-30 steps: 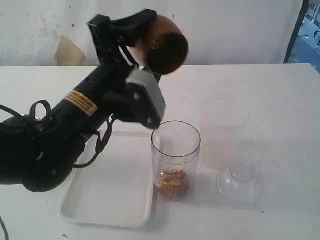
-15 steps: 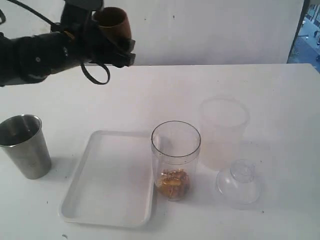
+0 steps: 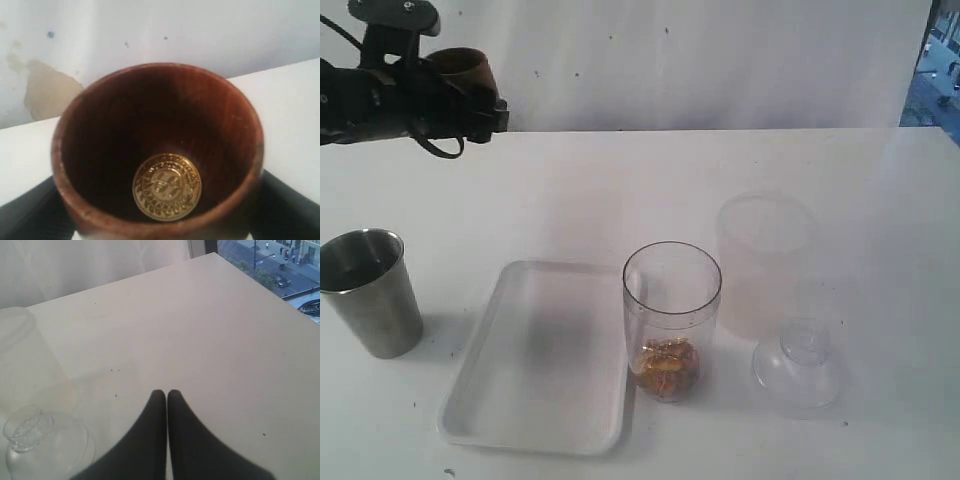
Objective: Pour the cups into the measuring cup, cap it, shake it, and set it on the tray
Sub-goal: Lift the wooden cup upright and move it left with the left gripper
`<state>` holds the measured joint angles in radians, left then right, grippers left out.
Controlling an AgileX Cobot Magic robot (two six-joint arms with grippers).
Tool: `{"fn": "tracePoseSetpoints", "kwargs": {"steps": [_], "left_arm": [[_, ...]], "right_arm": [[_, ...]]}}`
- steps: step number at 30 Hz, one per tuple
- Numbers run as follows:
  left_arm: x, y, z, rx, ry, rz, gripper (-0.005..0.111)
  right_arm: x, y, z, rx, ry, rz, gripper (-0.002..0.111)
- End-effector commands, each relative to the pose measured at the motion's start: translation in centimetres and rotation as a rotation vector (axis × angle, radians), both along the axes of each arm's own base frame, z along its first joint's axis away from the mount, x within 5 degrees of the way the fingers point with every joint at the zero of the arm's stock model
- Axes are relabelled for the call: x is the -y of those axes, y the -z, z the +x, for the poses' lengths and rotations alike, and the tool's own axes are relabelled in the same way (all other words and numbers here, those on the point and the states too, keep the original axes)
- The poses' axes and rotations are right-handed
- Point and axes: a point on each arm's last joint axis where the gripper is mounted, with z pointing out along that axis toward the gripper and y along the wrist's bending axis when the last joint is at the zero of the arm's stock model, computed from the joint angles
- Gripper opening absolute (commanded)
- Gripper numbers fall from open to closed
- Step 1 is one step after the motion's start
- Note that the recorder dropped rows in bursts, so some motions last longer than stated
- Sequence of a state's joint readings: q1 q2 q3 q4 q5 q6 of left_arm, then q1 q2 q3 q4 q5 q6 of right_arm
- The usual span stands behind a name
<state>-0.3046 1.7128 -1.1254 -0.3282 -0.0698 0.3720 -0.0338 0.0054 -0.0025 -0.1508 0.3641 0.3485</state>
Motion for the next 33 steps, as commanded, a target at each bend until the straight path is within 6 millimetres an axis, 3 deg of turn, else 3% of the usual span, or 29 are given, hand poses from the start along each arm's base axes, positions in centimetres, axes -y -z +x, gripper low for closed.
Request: {"fn": "tracePoseSetpoints", "kwargs": {"steps": [1,4,8,12,16,22,30,33], "left_arm": [[-0.2,-0.8,0.2,0.080,-0.038,-0.042,0.000],[0.1,-1.0,-0.8,0.313,-0.073,-0.172,0.000],[1.0,-0.6,-2.6,0.491,0.120,-0.355,0.000],[1.5,0.4,-1.4,0.283,0.136,-0.168,0.000],[3.6,3.4,-1.3,0.207,0.278,-0.216,0.000],[5.4,8.1,-0.3,0.099,0.304,-0.219,0.000],[7.6,9.3,-1.4,0.049,0.352,-0.166,0.000],[7.7,9.3,-1.7,0.094,0.280,-0.217,0.000]], "right_arm": [[0.0,0.0,0.0,0.013,-0.004,0.003,0.000],[0.0,0.0,0.0,0.013,-0.004,0.003,0.000],[0.0,0.0,0.0,0.013,-0.004,0.003,0.000],[0.0,0.0,0.0,0.013,-0.004,0.003,0.000],[0.0,0.0,0.0,0.013,-0.004,0.003,0.000],[0.0,0.0,0.0,0.013,-0.004,0.003,0.000],[0.0,0.0,0.0,0.013,-0.004,0.003,0.000],[0.0,0.0,0.0,0.013,-0.004,0.003,0.000]]}}
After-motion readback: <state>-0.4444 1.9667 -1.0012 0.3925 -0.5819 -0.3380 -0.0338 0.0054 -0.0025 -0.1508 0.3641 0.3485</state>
